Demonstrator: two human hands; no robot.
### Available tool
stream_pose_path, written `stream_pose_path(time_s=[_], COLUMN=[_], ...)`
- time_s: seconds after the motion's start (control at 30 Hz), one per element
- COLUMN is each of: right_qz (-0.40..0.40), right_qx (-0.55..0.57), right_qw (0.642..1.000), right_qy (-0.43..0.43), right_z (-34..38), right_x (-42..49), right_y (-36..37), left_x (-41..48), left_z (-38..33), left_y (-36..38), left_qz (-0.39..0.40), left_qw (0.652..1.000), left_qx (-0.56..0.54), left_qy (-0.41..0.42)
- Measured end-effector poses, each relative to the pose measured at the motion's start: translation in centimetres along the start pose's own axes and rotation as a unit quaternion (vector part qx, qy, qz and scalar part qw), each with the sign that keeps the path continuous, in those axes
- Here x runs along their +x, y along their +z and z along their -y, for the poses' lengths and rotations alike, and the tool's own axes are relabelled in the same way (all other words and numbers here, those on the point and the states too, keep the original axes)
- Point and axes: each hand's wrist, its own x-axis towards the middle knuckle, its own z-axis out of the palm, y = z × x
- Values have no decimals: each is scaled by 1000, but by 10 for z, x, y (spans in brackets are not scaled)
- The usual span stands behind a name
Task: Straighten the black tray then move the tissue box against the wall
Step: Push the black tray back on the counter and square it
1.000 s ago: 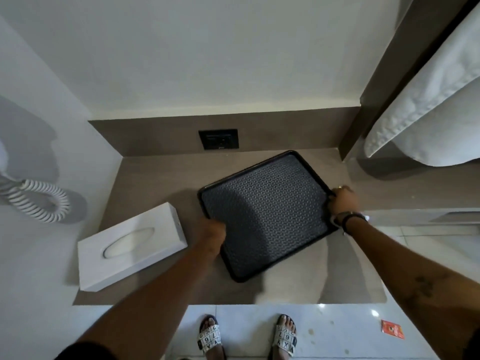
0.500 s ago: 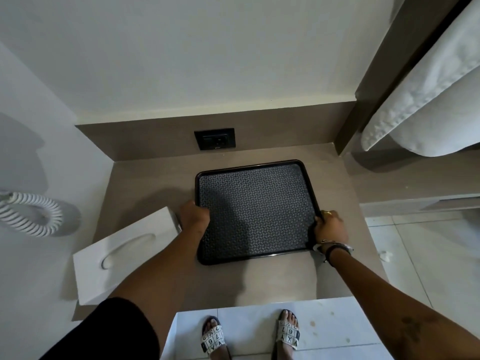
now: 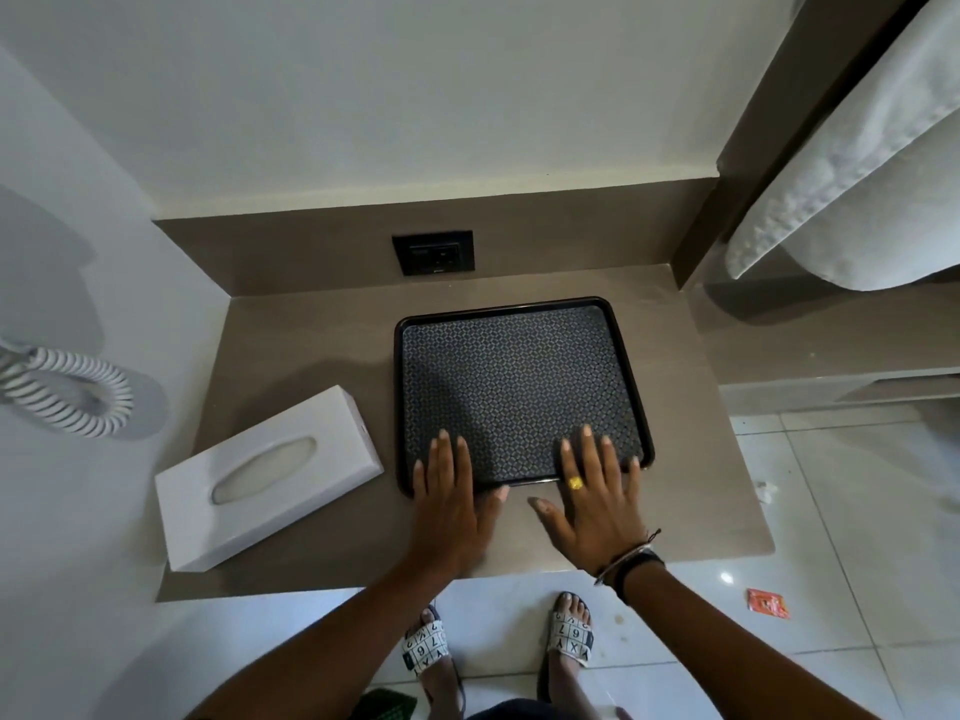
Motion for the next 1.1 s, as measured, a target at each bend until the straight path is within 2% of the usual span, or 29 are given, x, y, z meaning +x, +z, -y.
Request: stream_pose_path(time_s=[0.2,0.5,1.1], right_qz=[50,36,18], right_qx=[-7,-7,-12], right_qw=[999,999,1000], right_qy=[7,7,-11], right_z=[7,14,23], right_x=[9,46,82], right_y=[10,6,4], left_x=[2,37,72], left_z=[14,23,44], left_y=[11,1,-8], left_qz=[28,8,31], left_qw=[999,999,998], left_qx=[35,36,35], left_qy=[26,31,38])
